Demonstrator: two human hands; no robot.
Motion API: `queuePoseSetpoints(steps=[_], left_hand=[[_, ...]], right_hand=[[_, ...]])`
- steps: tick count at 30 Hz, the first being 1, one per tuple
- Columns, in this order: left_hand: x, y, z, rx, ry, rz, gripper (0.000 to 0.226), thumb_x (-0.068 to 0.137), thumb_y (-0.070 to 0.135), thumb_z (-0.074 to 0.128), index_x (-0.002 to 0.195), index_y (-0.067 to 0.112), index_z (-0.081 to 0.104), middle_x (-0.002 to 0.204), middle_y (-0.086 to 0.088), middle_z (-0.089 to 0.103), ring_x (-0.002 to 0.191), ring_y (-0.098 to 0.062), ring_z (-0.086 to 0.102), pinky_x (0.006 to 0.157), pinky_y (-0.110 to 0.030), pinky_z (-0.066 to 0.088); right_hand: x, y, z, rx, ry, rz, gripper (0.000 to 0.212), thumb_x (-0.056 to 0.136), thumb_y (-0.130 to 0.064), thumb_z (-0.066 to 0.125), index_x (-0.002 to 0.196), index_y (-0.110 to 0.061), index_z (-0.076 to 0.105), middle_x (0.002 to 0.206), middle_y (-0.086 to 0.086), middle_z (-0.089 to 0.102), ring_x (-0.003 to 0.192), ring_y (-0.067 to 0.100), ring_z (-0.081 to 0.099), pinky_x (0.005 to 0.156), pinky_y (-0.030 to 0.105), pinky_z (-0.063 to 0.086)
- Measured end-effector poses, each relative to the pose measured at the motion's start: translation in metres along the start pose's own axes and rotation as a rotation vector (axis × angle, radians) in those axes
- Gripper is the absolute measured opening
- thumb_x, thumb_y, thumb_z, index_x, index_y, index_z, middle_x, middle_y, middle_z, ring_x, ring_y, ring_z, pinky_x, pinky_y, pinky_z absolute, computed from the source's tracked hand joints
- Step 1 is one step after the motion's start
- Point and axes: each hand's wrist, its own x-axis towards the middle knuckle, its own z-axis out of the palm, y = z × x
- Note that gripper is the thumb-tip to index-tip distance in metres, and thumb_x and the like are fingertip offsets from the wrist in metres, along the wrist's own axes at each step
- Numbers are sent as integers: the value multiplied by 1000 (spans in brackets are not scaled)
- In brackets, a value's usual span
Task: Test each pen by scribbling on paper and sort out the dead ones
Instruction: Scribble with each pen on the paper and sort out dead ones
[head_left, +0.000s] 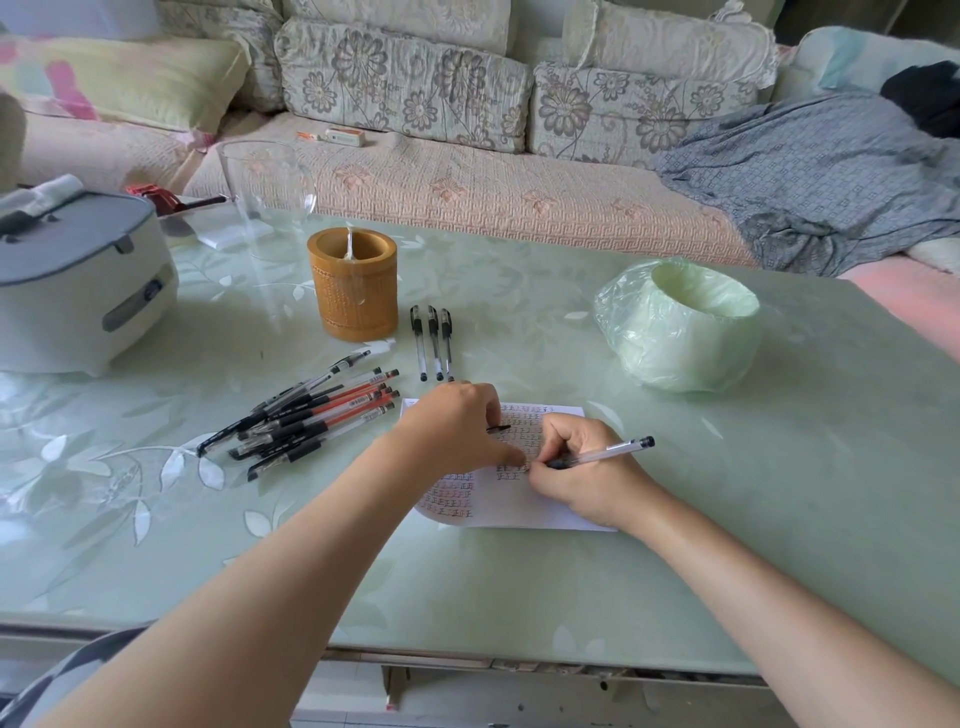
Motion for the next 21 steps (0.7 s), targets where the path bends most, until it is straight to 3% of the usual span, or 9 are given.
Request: queuePoseSetpoints(steps=[10, 12, 17, 21], left_hand=[[0, 0, -1, -13, 0, -3, 55, 65, 58, 80, 100, 19, 61, 90, 5, 59, 83, -14, 52, 54, -18, 33], [0, 0, -1, -11, 3, -3, 55, 65, 58, 80, 100, 19, 62, 90, 5, 59, 84, -14, 52, 55, -18, 33], [1, 0, -1, -13, -7, -10, 55, 65, 58, 81, 100, 20, 61, 89, 6, 57, 82, -14, 52, 54, -18, 33], [1, 0, -1, -16, -9, -12, 55, 65, 58, 81, 100, 20, 61, 89, 6, 57, 82, -14, 52, 57, -22, 36]], right_hand=[[-1, 2, 1, -7, -33, -19, 18, 69, -2, 62, 61, -6, 46, 58, -6, 41, 55, 7, 35, 52, 25, 25], [-1, 2, 0, 8, -48, -14, 21, 70, 3, 63, 60, -6, 46, 58, -7, 42, 55, 6, 35, 51, 22, 25], [0, 2, 1, 29, -22, -10, 17, 68, -6, 63, 61, -4, 47, 56, -9, 43, 54, 7, 36, 51, 20, 26], [0, 2, 2, 12, -32, -16, 20, 69, 2, 63, 61, -3, 45, 56, -7, 40, 53, 7, 33, 50, 22, 23]])
